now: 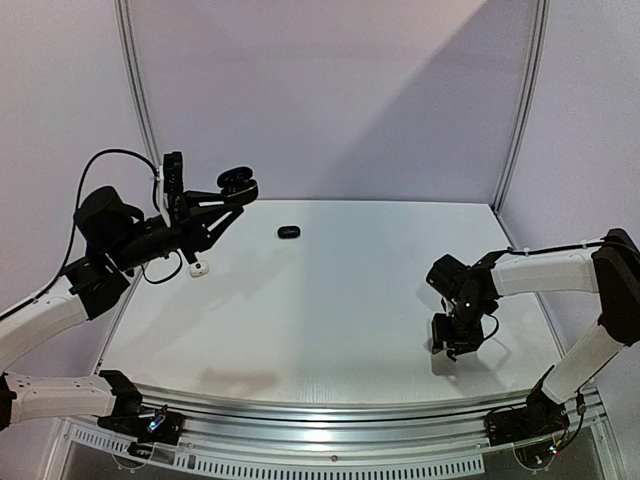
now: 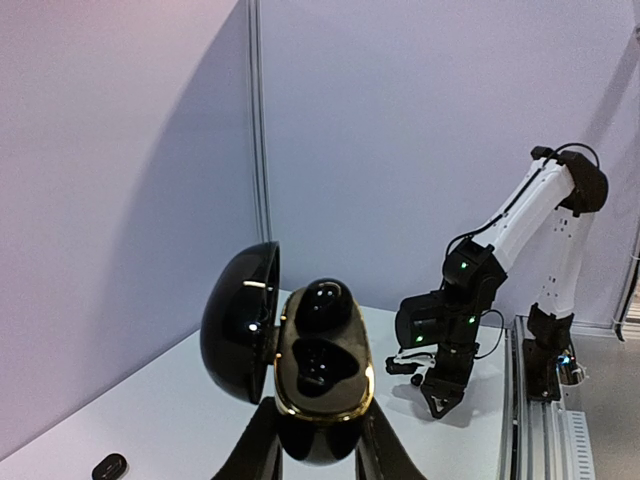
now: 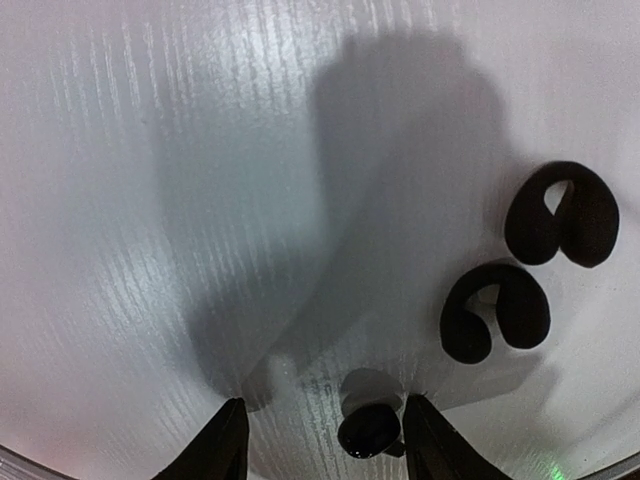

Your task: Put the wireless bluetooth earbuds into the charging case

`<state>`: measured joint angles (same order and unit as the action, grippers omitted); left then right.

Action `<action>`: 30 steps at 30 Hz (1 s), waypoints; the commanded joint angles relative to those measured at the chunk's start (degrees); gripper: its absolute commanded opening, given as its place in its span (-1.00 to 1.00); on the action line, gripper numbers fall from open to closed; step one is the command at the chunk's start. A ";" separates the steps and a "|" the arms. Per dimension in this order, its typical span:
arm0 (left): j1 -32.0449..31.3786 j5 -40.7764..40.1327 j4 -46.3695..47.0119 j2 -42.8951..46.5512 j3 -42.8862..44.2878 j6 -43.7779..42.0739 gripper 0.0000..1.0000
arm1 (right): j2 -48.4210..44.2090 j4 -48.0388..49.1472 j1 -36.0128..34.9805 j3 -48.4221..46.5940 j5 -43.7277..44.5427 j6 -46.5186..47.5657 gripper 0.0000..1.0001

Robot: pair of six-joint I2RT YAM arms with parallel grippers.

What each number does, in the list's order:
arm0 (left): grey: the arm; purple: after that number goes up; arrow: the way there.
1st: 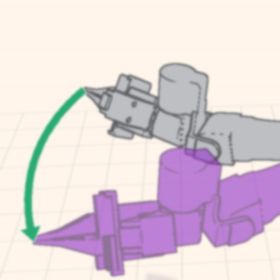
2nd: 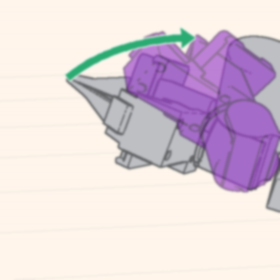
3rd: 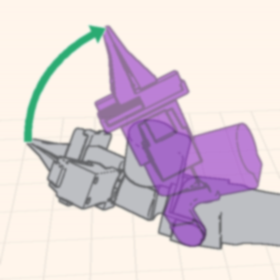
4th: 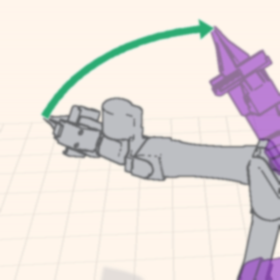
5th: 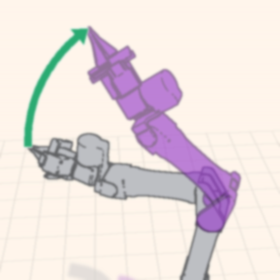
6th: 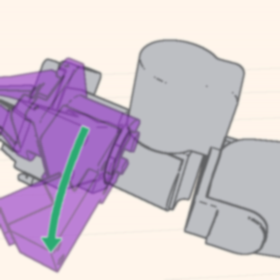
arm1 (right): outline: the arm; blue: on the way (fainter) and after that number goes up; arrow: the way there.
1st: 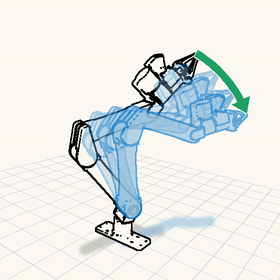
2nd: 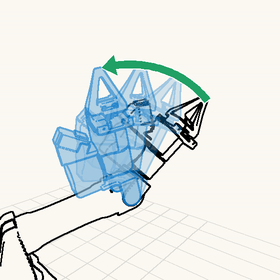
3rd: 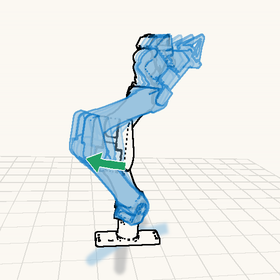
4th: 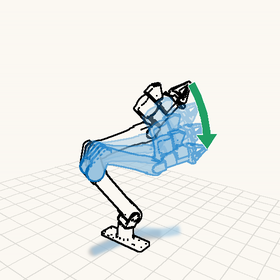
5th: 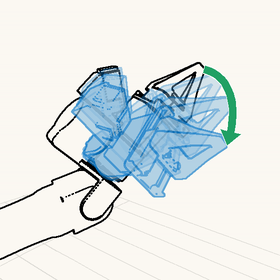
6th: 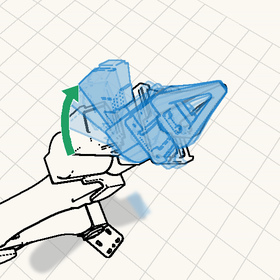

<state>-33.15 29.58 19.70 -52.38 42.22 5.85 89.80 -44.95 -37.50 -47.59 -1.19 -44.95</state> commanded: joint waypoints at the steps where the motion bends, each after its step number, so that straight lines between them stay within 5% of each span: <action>1: 0.63 0.67 0.52 -0.09 -0.38 -0.38 -1.00 | 0.59 1.33 -0.12 0.85 -2.05 -1.55 0.04; 21: 0.80 1.00 0.33 -0.39 -0.40 -0.66 -1.00 | -1.57 -0.60 -0.22 1.59 -4.10 -6.29 0.05; 26: 0.85 1.26 0.38 -0.45 -0.38 -0.81 -1.00 | 0.29 -3.58 -0.22 -1.21 -0.44 -3.06 -0.22; 30: 0.89 1.22 0.38 -0.40 -0.38 -1.01 -1.00 | 3.32 -5.43 -0.25 -3.64 0.73 1.15 -0.20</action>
<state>-32.93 30.55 19.68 -52.51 42.22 5.58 90.41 -47.81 -37.50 -48.69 -3.07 -48.05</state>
